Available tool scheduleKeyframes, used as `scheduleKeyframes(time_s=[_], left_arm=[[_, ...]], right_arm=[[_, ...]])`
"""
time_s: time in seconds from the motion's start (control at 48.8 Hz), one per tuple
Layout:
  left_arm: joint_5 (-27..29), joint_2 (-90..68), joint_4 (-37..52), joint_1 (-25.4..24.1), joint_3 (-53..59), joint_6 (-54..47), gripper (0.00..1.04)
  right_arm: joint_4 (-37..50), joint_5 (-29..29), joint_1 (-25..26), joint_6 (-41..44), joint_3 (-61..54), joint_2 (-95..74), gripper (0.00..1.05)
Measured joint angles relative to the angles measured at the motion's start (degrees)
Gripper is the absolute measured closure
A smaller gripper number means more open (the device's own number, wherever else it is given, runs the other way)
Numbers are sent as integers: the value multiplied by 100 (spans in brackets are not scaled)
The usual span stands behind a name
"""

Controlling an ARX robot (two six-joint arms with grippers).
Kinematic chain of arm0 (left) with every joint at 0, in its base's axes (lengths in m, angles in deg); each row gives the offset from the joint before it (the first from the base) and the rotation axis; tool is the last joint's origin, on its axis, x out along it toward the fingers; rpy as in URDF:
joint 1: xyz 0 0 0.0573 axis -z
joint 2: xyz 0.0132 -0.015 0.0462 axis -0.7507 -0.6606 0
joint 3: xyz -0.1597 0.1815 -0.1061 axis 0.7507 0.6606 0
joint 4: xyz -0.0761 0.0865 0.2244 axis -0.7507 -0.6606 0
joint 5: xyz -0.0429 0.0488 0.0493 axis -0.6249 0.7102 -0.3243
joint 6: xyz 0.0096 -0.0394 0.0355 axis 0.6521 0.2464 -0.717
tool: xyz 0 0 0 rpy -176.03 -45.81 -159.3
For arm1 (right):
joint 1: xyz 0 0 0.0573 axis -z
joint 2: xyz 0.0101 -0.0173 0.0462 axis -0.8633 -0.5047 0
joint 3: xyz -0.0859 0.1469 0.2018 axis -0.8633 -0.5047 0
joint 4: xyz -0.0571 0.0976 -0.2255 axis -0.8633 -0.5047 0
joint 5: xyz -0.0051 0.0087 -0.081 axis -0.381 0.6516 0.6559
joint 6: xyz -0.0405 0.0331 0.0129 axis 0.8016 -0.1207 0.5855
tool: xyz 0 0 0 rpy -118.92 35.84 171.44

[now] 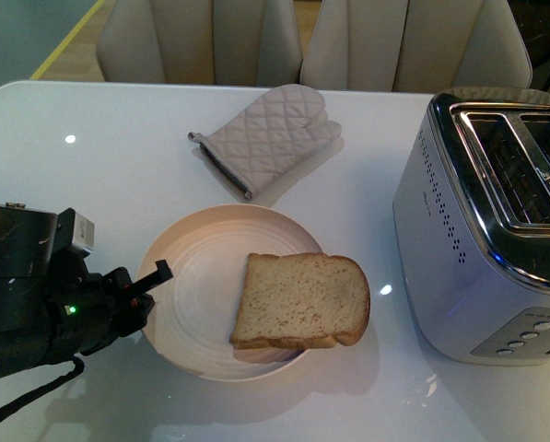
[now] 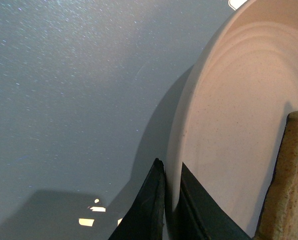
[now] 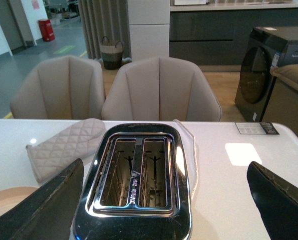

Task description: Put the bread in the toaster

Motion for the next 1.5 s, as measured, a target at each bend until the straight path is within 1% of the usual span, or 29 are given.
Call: scheduleKeyframes(time_s=[0.451,0.492,0.574,0.615,0.676,0.717,0.779,0.902,0.943,0.963,0.984,1.045,1.066,1.107,1.209,1.25,1.271,1.312,1.353,1.373,1.394,1.476,1.496], left_arm=[[146,-114,-304,374,-184,267,101],[155,-127,-319,396,-190,275,99],[201,-138,-361,433,-195,267,89],[221,-138,-369,446,-192,269,81],[247,-131,-369,448,-190,267,74],[306,-105,-369,446,-170,260,67],[317,-48,-367,442,-122,254,60],[514,595,-173,280,249,177,34],[614,811,-138,229,341,116,28],[671,1034,-76,168,435,85,23],[697,1196,-33,125,505,48,20],[894,1915,-13,-22,776,-127,6],[922,2094,-15,-57,841,-179,5],[1019,2546,-26,-109,960,-284,8],[1014,2754,-17,-118,975,-354,7],[1252,2588,494,-107,1104,-660,13],[1386,2463,887,-105,1196,-780,17],[1517,2328,1338,-109,1316,-1040,21],[1663,2205,1836,-125,1497,-1311,28],[1679,2192,1974,-131,1550,-1311,30],[1711,2179,2208,-144,1644,-1510,33],[1757,2221,2839,-179,1851,-1799,47],[1755,2232,2909,-186,1873,-1838,48]], right_arm=[[0,0,0,0,0,0,9],[0,0,0,0,0,0,9],[0,0,0,0,0,0,9],[0,0,0,0,0,0,9],[0,2,0,0,0,0,9],[0,0,0,0,0,0,9],[0,2,0,0,0,0,9],[0,0,0,0,0,0,9],[0,2,0,0,0,0,9],[0,0,0,0,0,0,9],[0,0,0,0,0,0,9],[0,0,0,0,0,0,9],[0,2,0,0,0,0,9],[0,2,0,0,0,0,9],[0,0,0,0,0,0,9],[0,2,0,0,0,0,9],[0,0,0,0,0,0,9],[0,0,0,0,0,0,9],[0,2,0,0,0,0,9],[0,2,0,0,0,0,9],[0,9,0,0,0,0,9],[0,4,0,0,0,0,9],[0,4,0,0,0,0,9]])
